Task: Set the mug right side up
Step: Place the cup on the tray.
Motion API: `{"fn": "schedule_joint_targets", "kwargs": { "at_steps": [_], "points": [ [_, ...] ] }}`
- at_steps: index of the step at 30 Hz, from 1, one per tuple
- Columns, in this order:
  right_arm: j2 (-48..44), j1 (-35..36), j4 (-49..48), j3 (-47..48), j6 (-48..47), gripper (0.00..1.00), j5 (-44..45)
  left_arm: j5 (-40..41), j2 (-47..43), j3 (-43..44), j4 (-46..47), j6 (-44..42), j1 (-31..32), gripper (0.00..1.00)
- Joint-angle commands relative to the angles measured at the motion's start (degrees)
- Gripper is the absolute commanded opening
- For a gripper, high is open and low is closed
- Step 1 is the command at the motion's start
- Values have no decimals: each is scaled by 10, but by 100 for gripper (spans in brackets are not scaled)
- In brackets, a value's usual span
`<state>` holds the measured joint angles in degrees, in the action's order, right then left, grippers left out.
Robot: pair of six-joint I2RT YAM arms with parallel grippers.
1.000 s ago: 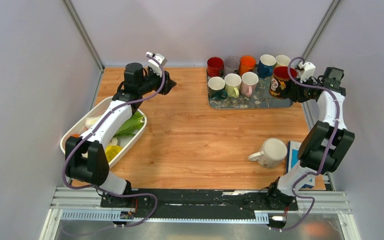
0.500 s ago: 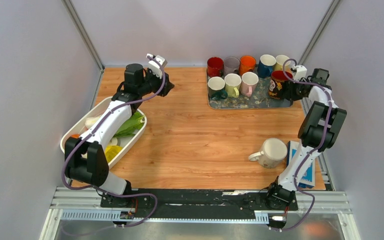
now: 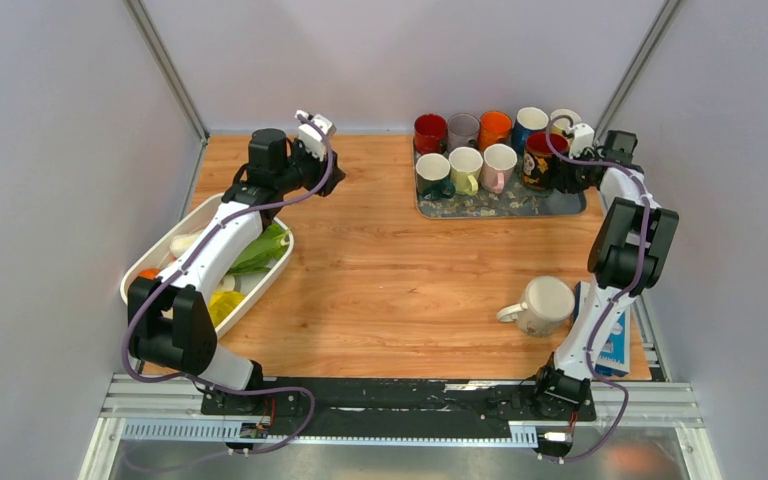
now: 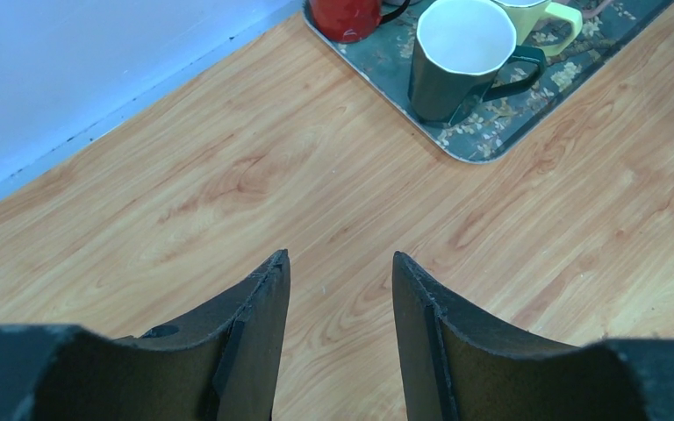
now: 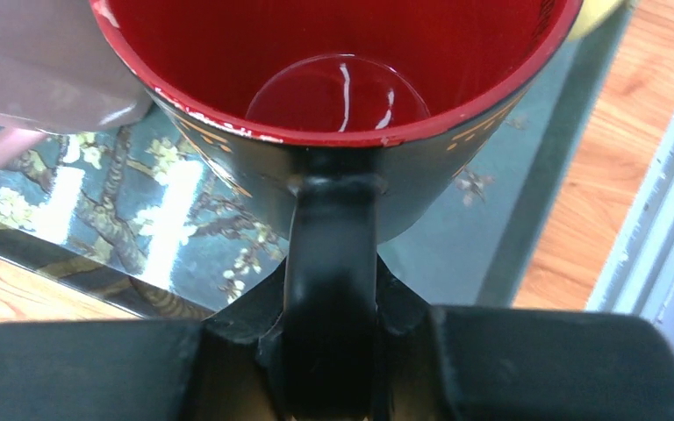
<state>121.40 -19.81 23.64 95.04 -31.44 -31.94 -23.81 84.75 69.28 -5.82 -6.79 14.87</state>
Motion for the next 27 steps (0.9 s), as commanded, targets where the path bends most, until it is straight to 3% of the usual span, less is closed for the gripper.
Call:
{"fn": "schedule_joint_targets", "kwargs": {
  "at_steps": [1,9,17,27],
  "points": [
    [-15,25,-55,-6,11,3,-22,1,-25,15,-2,-19,-1,54],
    [7,26,-54,14,-36,7,-2,-2,-26,7,-5,-25,-1,54],
    [36,5,-18,53,-87,38,-1,-2,-27,3,-8,-32,-1,53],
    [61,-5,-4,97,-105,48,33,-5,-26,4,-7,-34,-2,53]
  ]
}}
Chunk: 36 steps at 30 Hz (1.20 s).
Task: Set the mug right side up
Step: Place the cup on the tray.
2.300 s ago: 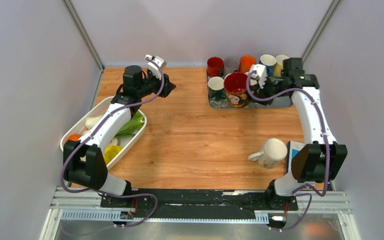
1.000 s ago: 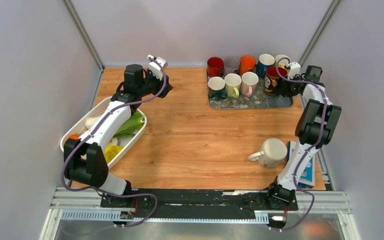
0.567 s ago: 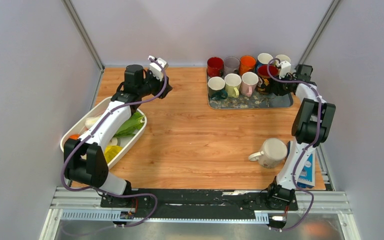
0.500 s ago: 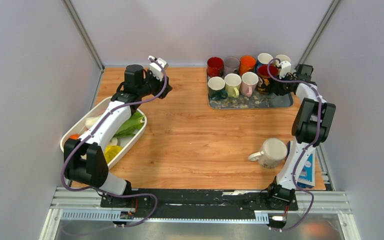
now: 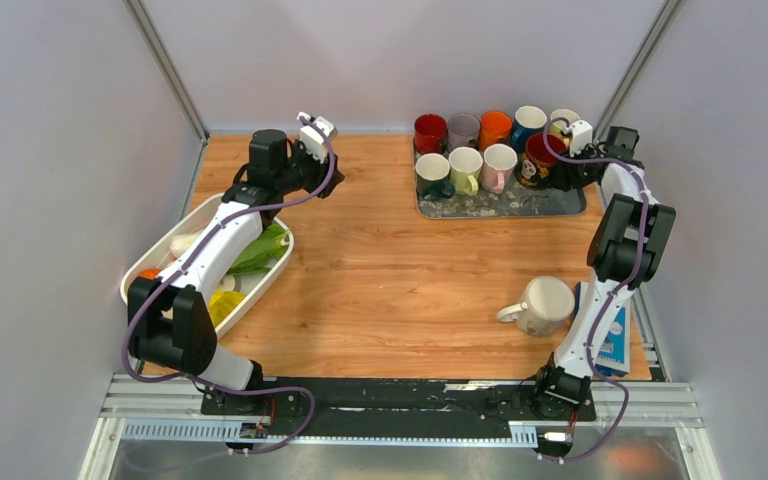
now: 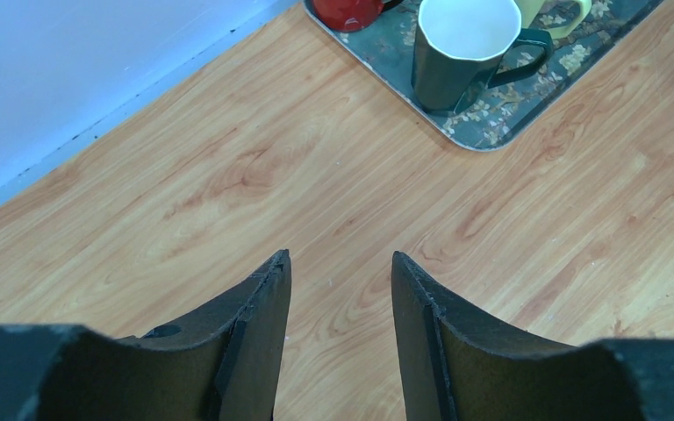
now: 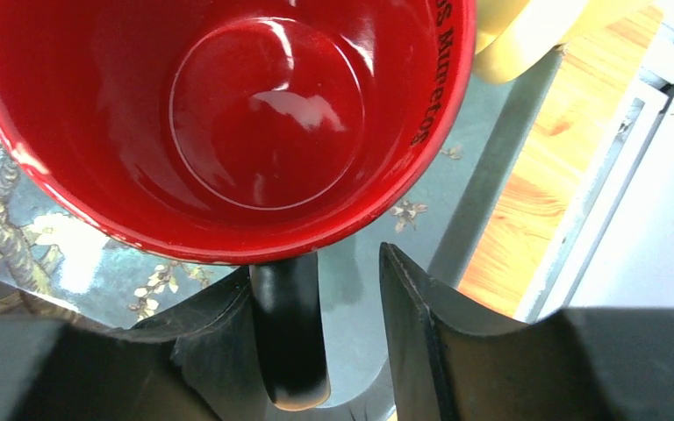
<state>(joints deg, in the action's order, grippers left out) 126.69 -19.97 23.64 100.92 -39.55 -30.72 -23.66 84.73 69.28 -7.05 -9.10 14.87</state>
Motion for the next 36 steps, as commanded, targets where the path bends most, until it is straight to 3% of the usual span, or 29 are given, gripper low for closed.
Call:
{"fn": "schedule_joint_targets", "kwargs": {
  "at_steps": [1,8,20,36],
  "points": [
    [11,-4,-5,46,-26,49,28,-7,-26,3,4,-12,-1,53],
    [50,-5,-12,116,-3,50,50,-16,-26,0,4,-9,-2,53],
    [9,-16,-16,57,-32,52,83,-16,-28,-8,5,-9,-1,53],
    [50,-24,-41,118,21,53,105,-25,-23,-7,5,0,-1,52]
  ]
}}
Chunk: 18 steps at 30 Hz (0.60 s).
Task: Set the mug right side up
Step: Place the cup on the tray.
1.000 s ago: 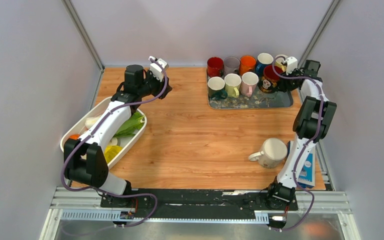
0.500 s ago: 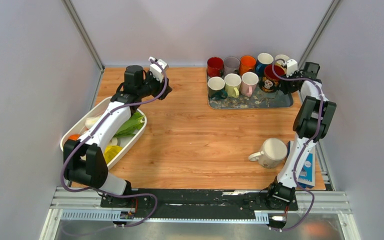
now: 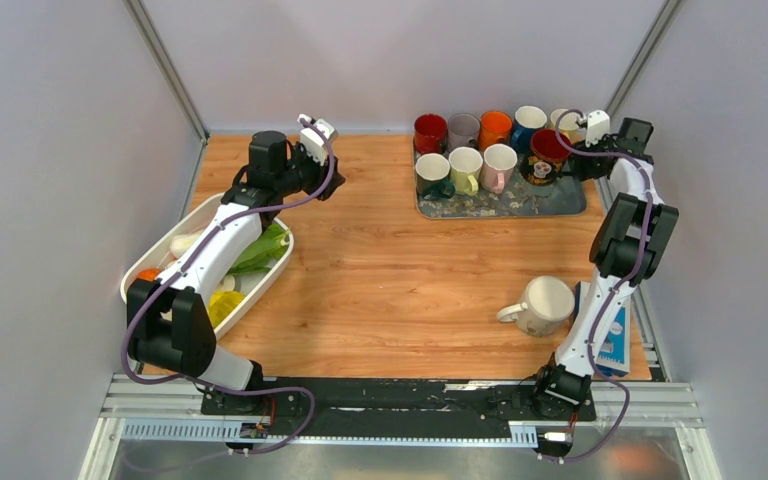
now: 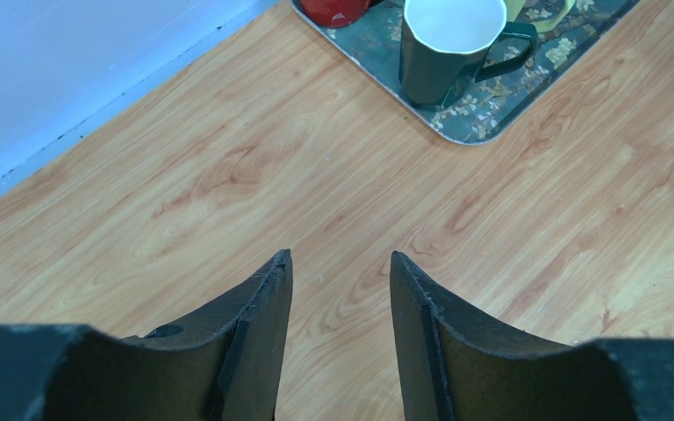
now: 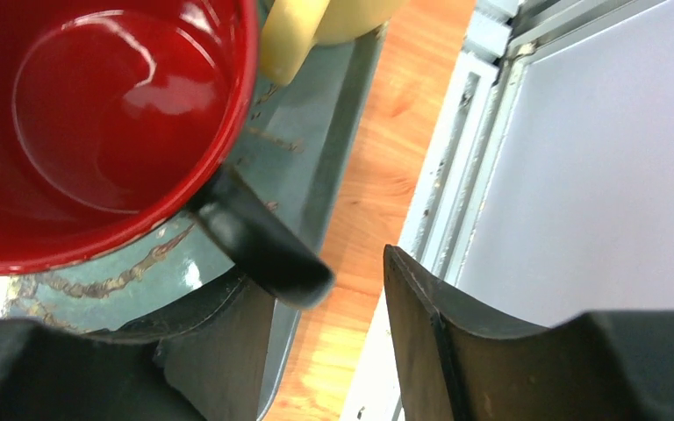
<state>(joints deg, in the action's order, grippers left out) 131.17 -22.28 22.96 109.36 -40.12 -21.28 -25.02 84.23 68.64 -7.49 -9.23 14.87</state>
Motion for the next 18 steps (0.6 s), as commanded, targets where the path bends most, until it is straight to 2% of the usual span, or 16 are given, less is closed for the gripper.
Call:
{"fn": "schedule_joint_targets", "kwargs": {
  "at_steps": [1,5,8,11,14,18],
  "points": [
    [5,0,-37,34,32,53,12,-11,-18,-1,9,0,-1,52],
    [-5,0,-40,25,42,53,20,-9,-19,-1,8,-3,-1,52],
    [-55,-1,-39,-18,48,56,40,-9,-18,-1,11,-3,-1,52],
    [-138,-4,-38,-90,69,60,49,-8,-19,-5,20,-3,-2,52],
    [-236,-5,-24,-176,97,69,36,-11,-18,-15,32,2,-2,52],
    [-343,-6,53,-238,105,79,-45,-23,-7,-20,46,11,-1,52]
  ]
}}
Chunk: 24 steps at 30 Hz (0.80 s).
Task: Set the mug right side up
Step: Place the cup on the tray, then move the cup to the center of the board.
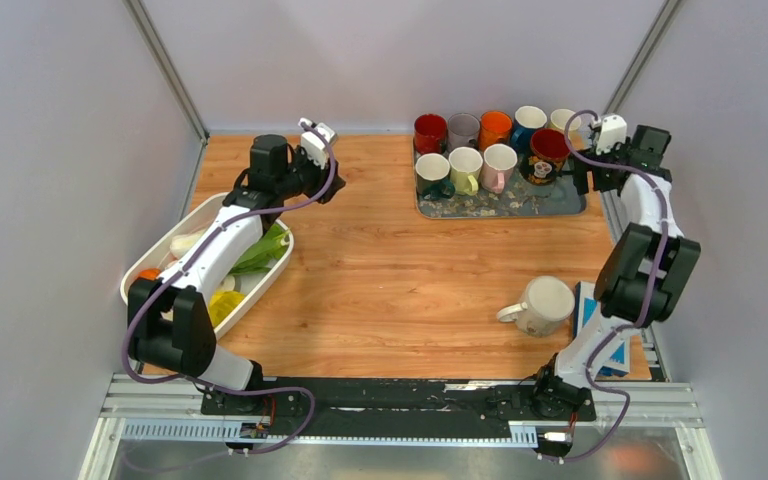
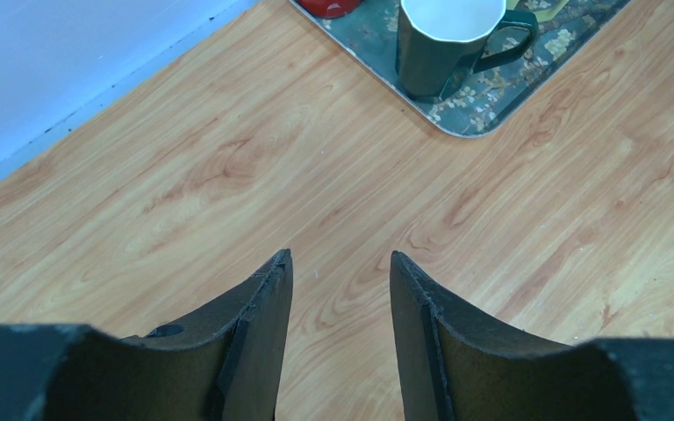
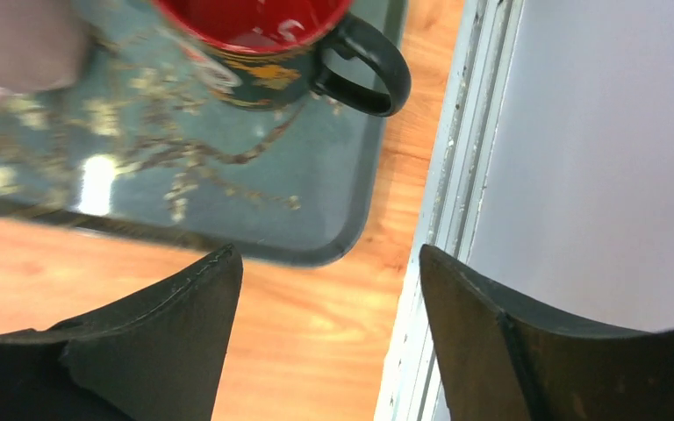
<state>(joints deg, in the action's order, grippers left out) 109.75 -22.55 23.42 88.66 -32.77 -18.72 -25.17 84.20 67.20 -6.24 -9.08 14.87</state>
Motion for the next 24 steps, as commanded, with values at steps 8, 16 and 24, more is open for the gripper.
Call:
{"fn": "schedule_joint_targets", "kwargs": {
  "at_steps": [8,16,24],
  "points": [
    [-253,-3,344,-137,-209,93,-271,-58,31,-3,72,21,-2,52],
    [-310,-4,521,-225,-444,100,-173,-69,50,5,80,13,-2,51],
    [-286,-3,521,-271,-496,97,-121,-67,58,7,87,12,-1,51]
  ]
}}
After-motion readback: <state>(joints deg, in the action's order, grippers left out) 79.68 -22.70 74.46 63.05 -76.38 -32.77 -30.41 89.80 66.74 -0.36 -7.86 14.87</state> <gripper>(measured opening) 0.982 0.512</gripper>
